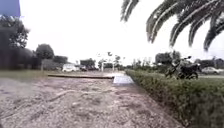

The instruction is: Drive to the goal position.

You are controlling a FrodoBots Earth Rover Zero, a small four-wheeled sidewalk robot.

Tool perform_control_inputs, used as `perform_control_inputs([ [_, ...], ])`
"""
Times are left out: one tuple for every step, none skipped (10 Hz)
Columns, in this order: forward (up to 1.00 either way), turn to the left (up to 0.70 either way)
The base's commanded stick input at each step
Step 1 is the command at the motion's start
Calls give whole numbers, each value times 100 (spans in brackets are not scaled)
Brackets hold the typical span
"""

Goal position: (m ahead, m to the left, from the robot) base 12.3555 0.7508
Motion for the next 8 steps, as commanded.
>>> perform_control_inputs([
  [50, 0],
  [50, 0],
  [50, 0],
  [50, 0],
  [50, 0],
  [50, -18],
  [50, -50],
  [50, -48],
])
